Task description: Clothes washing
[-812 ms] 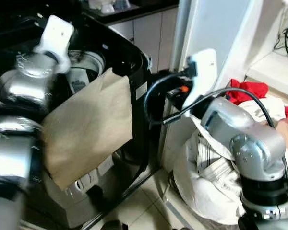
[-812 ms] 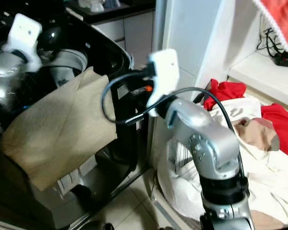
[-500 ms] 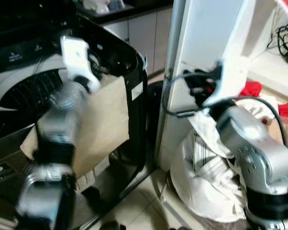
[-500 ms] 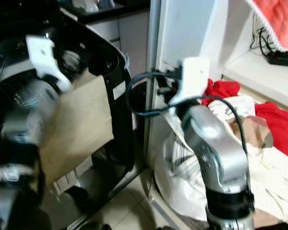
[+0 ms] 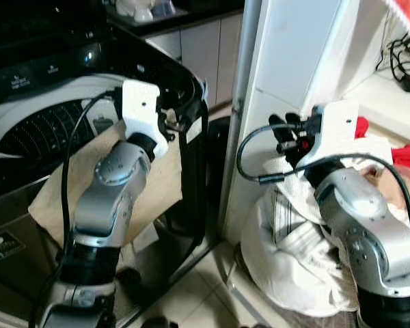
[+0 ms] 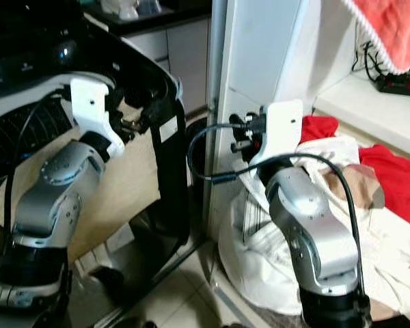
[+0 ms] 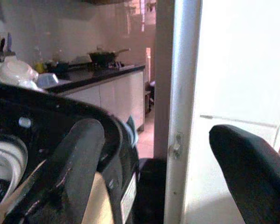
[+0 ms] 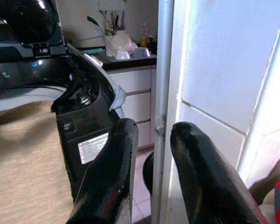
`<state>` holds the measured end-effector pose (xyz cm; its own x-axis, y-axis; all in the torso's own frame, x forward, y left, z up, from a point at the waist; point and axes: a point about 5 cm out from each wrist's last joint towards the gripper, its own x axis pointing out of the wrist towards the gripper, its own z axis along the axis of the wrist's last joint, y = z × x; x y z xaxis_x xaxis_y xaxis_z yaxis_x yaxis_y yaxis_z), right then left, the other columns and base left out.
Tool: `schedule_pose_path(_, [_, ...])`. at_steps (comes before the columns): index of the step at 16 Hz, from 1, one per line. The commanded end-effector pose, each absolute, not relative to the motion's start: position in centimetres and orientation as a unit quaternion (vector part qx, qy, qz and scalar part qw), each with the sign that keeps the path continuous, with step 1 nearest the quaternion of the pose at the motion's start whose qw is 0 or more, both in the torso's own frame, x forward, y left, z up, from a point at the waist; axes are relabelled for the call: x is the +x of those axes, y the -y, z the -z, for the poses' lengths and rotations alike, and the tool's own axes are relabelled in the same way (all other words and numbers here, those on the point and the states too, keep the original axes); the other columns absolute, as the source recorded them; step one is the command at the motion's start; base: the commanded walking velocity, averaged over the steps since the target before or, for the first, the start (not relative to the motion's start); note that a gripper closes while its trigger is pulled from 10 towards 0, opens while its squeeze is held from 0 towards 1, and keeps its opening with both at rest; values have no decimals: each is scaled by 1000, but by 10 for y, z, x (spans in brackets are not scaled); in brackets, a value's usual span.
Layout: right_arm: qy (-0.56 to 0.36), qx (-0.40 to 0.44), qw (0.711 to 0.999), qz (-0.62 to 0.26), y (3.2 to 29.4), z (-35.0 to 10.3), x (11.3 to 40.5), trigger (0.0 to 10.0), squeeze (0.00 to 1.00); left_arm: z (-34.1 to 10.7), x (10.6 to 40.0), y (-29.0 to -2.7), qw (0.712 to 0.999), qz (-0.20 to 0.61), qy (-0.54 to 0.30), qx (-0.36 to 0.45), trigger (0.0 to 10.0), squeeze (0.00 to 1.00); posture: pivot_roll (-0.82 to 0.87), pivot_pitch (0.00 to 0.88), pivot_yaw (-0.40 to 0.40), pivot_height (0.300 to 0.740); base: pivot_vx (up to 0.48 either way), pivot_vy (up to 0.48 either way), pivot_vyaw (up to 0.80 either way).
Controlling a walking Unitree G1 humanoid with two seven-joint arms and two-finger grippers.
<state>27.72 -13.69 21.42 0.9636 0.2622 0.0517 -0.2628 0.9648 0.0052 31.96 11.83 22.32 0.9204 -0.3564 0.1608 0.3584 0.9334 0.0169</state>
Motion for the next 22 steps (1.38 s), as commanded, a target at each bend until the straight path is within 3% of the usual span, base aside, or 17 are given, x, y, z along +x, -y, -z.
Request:
schedule_pose_path(1, [40, 2, 989, -139, 133, -219, 274, 10000, 0, -223, 316, -116, 980, 186, 73, -8, 10000, 0, -57, 0, 11, 740, 0, 0, 0])
schedule_pose_path(6, [38, 2, 990, -137, 133, -216, 272, 10000, 0, -224, 313, -114, 981, 185, 66, -7, 10000, 0, -63, 0, 15, 740, 0, 0, 0])
schedule_pose_path(14, [36, -7, 990, -139, 131, -214, 274, 10000, 0, -223, 313, -116, 983, 174, 55, -2, 10000, 0, -64, 0, 12, 740, -212, 0, 0])
schedule_pose_path(17, [36, -10, 990, -132, 132, -212, 274, 10000, 0, -231, 312, -116, 980, 179, 87, -13, 10000, 0, -66, 0, 10, 740, 0, 0, 0])
schedule_pose_path(22, [31, -2, 990, -136, 131, -209, 274, 10000, 0, -229, 312, -118, 982, 172, 80, -17, 10000, 0, -66, 0, 5, 740, 374, 0, 0])
